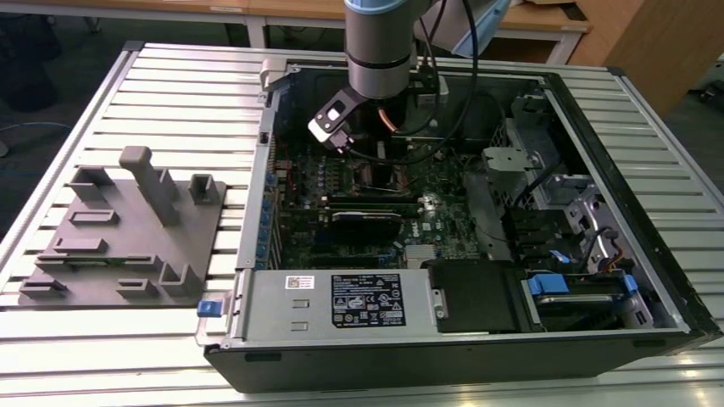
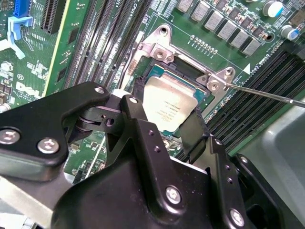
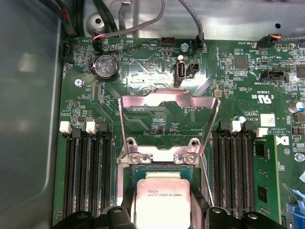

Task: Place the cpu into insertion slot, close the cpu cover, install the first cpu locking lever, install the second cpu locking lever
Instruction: 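Place the cpu into insertion slot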

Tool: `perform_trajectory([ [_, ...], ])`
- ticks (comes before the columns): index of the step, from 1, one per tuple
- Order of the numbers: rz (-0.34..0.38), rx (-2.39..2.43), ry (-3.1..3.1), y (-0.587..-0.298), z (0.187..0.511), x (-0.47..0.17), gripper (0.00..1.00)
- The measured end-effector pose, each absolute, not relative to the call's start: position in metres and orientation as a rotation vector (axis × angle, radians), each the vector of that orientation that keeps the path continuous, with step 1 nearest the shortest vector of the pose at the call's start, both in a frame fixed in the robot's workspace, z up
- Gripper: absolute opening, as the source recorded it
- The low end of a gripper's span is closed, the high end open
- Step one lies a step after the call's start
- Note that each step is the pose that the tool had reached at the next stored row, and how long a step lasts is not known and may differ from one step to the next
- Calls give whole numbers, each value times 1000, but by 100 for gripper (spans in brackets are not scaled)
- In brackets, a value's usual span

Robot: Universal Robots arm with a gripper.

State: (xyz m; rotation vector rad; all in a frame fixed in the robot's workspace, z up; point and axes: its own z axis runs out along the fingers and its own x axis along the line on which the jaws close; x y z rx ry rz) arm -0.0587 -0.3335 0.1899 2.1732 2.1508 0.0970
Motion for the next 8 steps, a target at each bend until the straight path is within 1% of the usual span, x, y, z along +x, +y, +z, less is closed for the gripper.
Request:
perform_trajectory([
  [8,97,2173,2151,-333,190,-59,54],
])
